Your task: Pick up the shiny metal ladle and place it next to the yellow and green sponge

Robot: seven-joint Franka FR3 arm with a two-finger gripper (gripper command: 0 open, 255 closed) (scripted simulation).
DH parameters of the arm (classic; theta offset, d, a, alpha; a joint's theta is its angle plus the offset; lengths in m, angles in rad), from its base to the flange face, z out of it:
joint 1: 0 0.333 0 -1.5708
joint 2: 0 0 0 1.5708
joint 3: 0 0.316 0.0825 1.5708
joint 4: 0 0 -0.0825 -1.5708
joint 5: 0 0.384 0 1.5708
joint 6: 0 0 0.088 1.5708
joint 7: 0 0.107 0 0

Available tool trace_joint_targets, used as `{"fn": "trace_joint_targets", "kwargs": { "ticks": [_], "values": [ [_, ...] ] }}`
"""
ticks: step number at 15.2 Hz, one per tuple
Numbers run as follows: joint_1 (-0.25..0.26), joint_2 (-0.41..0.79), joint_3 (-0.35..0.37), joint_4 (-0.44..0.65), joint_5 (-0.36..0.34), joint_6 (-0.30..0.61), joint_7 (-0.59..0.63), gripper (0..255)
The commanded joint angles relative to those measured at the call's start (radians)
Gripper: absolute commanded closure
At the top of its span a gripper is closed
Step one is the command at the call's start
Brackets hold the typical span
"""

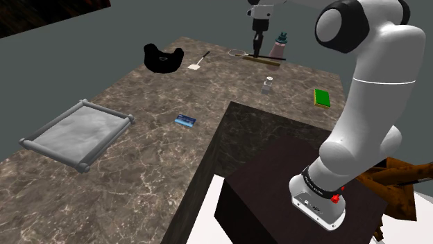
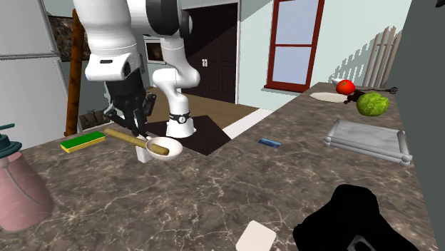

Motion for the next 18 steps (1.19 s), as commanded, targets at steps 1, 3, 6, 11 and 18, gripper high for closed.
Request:
{"fn": "trace_joint_targets", "kwargs": {
  "ticks": [1,3,6,11,18],
  "values": [
    [-0.031,0.000,-0.015,0.006,-0.003,-0.007,-0.045,255],
    [-0.059,-0.002,-0.028,0.008,-0.007,-0.011,-0.086,255],
    [-0.102,0.002,-0.049,0.023,-0.011,-0.020,-0.148,255],
    [-0.177,0.031,-0.081,0.078,-0.014,-0.044,-0.251,255],
    [-0.296,0.122,-0.120,0.235,-0.007,-0.104,-0.395,255]
  ]
}}
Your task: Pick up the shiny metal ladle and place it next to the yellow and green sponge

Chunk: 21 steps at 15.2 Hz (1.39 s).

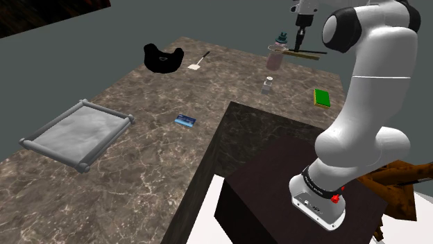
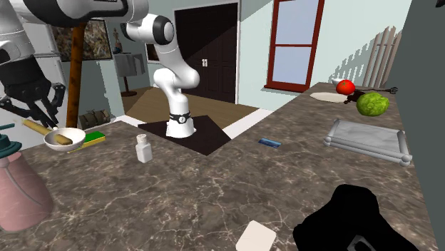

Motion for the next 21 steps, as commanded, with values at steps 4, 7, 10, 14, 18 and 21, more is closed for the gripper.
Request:
{"fn": "trace_joint_targets", "kwargs": {
  "ticks": [4,7,10,14,18,21],
  "values": [
    [-0.073,0.070,-0.016,0.108,0.008,-0.034,-0.079,255],
    [-0.067,0.061,-0.016,0.052,0.007,0.013,-0.077,255],
    [-0.063,0.056,-0.015,0.003,0.006,0.056,-0.074,255],
    [-0.059,0.054,-0.014,-0.054,0.006,0.111,-0.072,255],
    [-0.056,0.057,-0.013,-0.103,0.007,0.163,-0.070,255],
    [-0.054,0.063,-0.012,-0.135,0.009,0.200,-0.069,255]
  ]
}}
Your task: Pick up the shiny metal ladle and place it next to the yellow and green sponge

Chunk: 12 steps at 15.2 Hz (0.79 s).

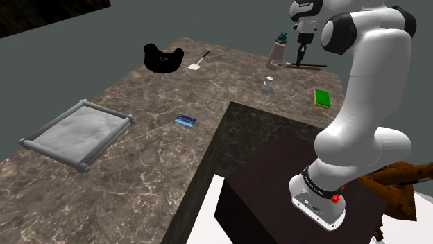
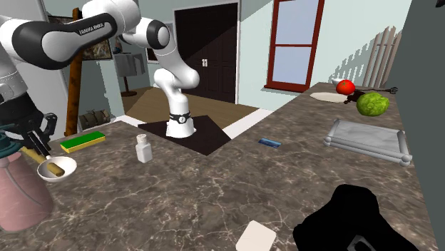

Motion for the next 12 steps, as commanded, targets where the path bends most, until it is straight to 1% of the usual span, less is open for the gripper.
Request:
{"fn": "trace_joint_targets", "kwargs": {
  "ticks": [1,7,12],
  "values": [
    [0.002,0.002,0.001,-0.023,0.001,0.026,0.001,255],
    [0.003,0.021,0.004,-0.075,0.005,0.096,0.003,255],
    [0.003,0.022,0.004,-0.078,0.005,0.101,0.003,255]
  ]
}}
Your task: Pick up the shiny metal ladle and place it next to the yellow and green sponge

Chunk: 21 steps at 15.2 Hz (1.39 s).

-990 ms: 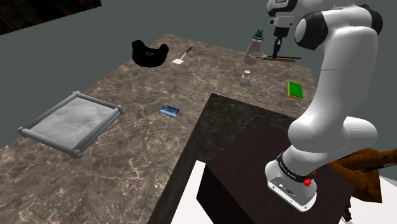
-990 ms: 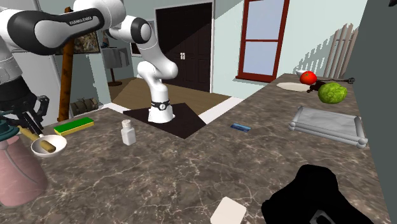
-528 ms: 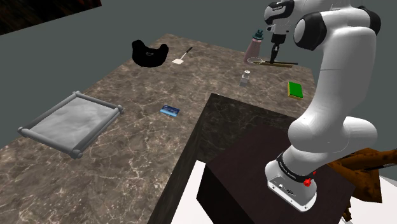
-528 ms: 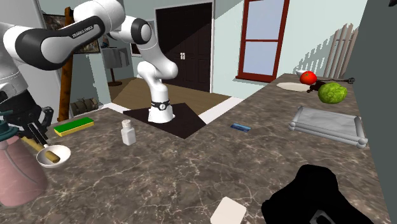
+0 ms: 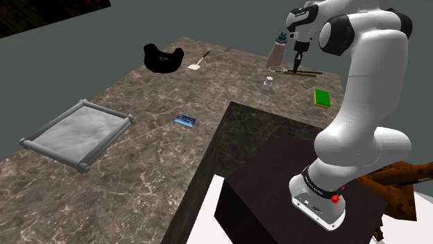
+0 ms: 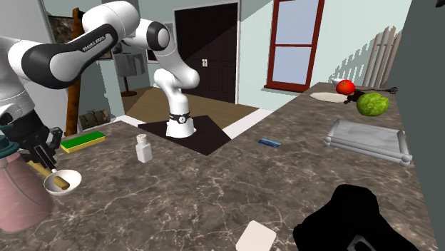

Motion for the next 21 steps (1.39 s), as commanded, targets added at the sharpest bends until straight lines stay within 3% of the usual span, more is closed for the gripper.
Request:
{"fn": "trace_joint_targets", "kwargs": {
  "ticks": [1,3,4,9,13,21],
  "values": [
    [0.000,0.000,0.000,0.000,0.000,0.000,0.000,255],
    [0.000,0.000,0.000,0.000,0.000,0.000,0.000,255],
    [0.000,0.000,0.000,0.000,0.000,0.000,0.000,0],
    [0.000,0.000,0.000,0.000,0.000,0.000,0.000,0],
    [-0.008,0.016,0.000,0.152,0.001,-0.136,0.001,0],
    [-0.008,0.016,0.000,0.153,0.001,-0.136,0.001,0]
  ]
}}
